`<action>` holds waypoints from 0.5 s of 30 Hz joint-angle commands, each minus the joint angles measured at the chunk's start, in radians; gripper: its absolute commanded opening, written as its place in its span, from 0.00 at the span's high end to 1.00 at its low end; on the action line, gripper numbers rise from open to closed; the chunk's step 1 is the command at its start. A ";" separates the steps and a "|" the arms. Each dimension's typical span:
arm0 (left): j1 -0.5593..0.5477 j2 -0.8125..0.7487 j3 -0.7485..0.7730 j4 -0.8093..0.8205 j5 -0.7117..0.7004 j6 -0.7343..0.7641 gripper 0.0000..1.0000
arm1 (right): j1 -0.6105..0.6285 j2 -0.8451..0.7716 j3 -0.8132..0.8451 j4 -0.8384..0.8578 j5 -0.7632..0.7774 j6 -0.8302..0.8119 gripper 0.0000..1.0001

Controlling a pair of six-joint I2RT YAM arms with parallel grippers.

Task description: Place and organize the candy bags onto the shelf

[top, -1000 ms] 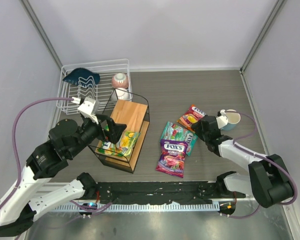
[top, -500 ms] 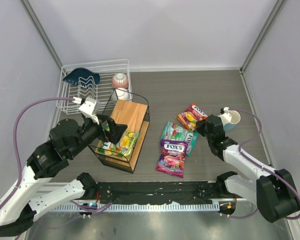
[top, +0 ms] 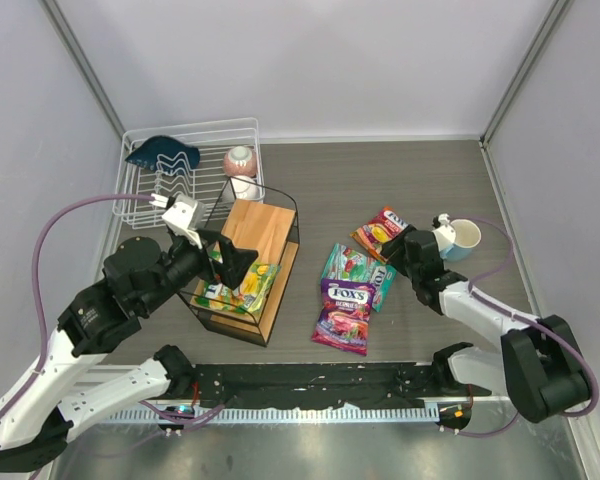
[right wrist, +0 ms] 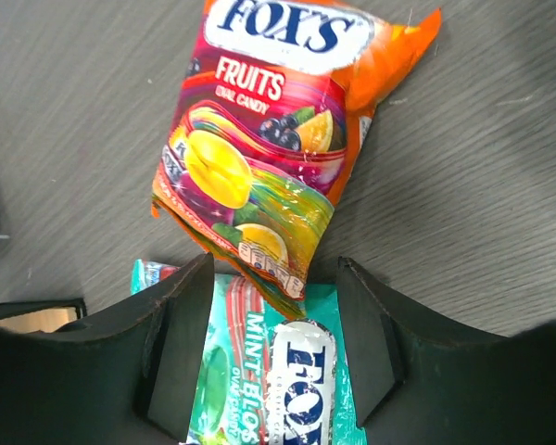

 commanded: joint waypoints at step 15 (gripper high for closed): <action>0.003 -0.015 -0.005 0.025 0.012 0.001 0.00 | -0.006 0.201 -0.089 0.428 -0.023 0.037 0.50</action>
